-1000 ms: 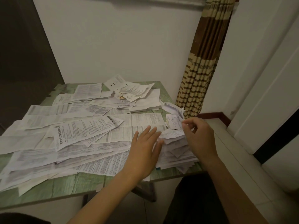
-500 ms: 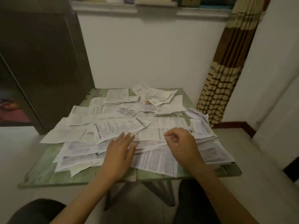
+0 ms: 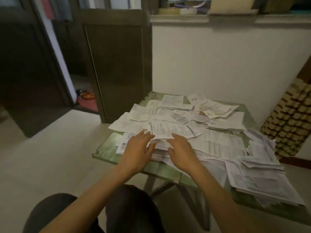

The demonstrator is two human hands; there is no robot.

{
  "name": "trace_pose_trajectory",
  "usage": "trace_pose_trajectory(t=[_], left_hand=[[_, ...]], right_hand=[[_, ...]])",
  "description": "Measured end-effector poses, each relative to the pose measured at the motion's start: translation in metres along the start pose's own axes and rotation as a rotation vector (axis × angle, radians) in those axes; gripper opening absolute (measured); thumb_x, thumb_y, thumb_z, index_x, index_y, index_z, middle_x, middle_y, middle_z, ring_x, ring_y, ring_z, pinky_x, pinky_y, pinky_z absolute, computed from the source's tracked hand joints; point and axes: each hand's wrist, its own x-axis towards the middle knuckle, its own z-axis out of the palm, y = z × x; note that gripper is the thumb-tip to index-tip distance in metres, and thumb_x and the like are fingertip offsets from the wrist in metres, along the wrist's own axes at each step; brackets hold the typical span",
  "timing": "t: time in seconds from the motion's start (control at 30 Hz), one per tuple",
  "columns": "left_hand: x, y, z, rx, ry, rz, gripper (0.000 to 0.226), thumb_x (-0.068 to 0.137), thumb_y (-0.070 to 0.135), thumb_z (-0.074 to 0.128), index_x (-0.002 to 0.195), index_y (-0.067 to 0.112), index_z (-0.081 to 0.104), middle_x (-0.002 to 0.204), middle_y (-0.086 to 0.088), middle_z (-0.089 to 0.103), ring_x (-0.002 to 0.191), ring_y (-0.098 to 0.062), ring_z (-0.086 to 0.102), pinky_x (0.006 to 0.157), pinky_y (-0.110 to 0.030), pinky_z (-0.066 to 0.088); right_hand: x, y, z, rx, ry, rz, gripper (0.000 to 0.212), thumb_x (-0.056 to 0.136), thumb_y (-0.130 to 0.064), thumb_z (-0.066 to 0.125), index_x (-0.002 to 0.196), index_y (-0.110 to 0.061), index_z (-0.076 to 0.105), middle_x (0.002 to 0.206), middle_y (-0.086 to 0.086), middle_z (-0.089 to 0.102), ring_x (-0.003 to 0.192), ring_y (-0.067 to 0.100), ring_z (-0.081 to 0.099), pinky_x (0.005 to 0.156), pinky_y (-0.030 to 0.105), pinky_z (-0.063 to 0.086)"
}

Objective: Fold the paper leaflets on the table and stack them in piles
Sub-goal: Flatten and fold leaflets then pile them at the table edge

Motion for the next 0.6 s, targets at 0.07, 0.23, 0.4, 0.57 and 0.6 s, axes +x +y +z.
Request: trace_pose_trajectory(t=[0.07, 0.23, 0.4, 0.57, 0.6], left_hand=[[-0.002, 0.001, -0.005, 0.029, 0.007, -0.069, 0.039, 0.099, 0.033, 0.039, 0.136, 0.02, 0.047, 0.147, 0.001, 0.041, 0.141, -0.014, 0.025, 0.114, -0.03, 0.017], [-0.004, 0.001, -0.011, 0.078, -0.033, -0.15, 0.039, 0.1, 0.034, 0.036, 0.134, 0.022, 0.048, 0.146, 0.004, 0.041, 0.138, -0.013, 0.028, 0.11, -0.024, 0.019], [-0.007, -0.01, -0.01, 0.019, -0.045, -0.202, 0.038, 0.099, 0.038, 0.035, 0.132, 0.025, 0.049, 0.144, 0.007, 0.043, 0.133, -0.01, 0.035, 0.108, -0.024, 0.024], [0.002, -0.014, -0.009, -0.2, 0.092, -0.273, 0.025, 0.098, 0.03, 0.042, 0.112, 0.021, 0.06, 0.115, 0.003, 0.061, 0.099, -0.01, 0.057, 0.089, -0.022, 0.046], [0.007, -0.013, -0.012, -0.307, 0.114, -0.323, 0.021, 0.097, 0.029, 0.045, 0.104, 0.019, 0.062, 0.106, 0.001, 0.065, 0.089, -0.011, 0.061, 0.083, -0.025, 0.05]], right_hand=[[0.013, -0.009, 0.012, -0.041, -0.052, -0.065, 0.053, 0.097, -0.018, 0.041, 0.148, -0.02, 0.026, 0.158, 0.004, 0.012, 0.144, 0.023, 0.01, 0.119, 0.035, 0.008], [0.027, -0.016, 0.029, -0.114, -0.189, -0.147, 0.058, 0.098, -0.023, 0.039, 0.15, -0.021, 0.013, 0.159, 0.005, -0.002, 0.145, 0.024, -0.006, 0.118, 0.039, -0.004], [0.028, -0.017, 0.033, -0.065, -0.13, -0.129, 0.057, 0.1, -0.024, 0.032, 0.15, -0.014, 0.008, 0.159, 0.002, 0.002, 0.146, 0.018, -0.006, 0.118, 0.037, -0.005], [0.017, -0.027, 0.013, 0.337, 0.072, -0.098, 0.05, 0.098, -0.017, 0.042, 0.146, -0.016, 0.027, 0.154, -0.004, 0.023, 0.141, 0.008, 0.017, 0.113, 0.016, 0.016], [0.014, -0.031, 0.005, 0.466, 0.121, -0.063, 0.047, 0.096, -0.013, 0.045, 0.142, -0.017, 0.036, 0.149, -0.007, 0.032, 0.136, 0.005, 0.026, 0.103, 0.004, 0.023]])
